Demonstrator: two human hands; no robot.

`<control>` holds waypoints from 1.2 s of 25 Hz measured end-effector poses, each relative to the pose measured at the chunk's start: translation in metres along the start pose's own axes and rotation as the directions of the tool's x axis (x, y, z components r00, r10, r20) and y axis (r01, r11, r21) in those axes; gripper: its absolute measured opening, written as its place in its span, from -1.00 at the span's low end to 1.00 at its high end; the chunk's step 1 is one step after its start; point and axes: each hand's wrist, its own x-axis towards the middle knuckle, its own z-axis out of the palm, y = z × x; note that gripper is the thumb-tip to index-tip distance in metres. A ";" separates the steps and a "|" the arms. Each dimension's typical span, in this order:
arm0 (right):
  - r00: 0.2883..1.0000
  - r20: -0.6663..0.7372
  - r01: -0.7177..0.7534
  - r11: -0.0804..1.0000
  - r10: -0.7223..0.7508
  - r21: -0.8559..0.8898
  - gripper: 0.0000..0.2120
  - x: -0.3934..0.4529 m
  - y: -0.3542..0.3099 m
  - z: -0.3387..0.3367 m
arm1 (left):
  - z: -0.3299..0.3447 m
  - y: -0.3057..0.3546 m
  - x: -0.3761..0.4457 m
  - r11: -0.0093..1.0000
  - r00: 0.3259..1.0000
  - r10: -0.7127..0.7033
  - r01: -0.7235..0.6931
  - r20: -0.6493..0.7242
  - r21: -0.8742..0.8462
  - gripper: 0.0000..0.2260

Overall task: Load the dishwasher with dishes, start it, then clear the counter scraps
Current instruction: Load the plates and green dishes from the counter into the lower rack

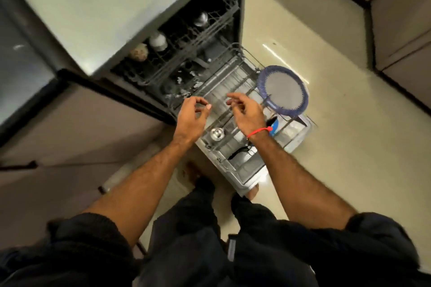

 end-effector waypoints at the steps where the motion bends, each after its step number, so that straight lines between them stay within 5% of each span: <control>1: 0.998 0.055 0.039 0.999 -0.039 0.013 -0.68 -0.008 -0.025 0.015 | -0.027 -0.001 -0.018 1.000 0.998 0.003 -0.002 -0.056 0.010 -0.92; 6: 0.899 0.304 0.313 0.948 -0.317 0.063 -0.72 -0.060 -0.142 0.109 | -0.178 -0.026 -0.115 0.999 0.907 -0.008 0.025 -0.420 0.034 -0.88; 15: 0.594 0.622 0.520 0.834 -0.510 0.187 -0.73 -0.209 -0.293 0.323 | -0.403 -0.116 -0.307 0.986 0.543 -0.165 0.116 -0.824 -0.121 -0.87; 26: 0.173 0.862 0.583 0.755 -0.476 0.300 -0.71 -0.405 -0.326 0.549 | -0.517 -0.262 -0.533 0.898 0.092 -0.346 0.322 -0.934 -0.300 -0.83; 30: 0.129 0.903 0.592 0.762 -0.409 0.261 -0.74 -0.435 -0.326 0.621 | -0.535 -0.294 -0.568 0.839 -0.049 -0.436 0.340 -0.899 -0.425 -0.79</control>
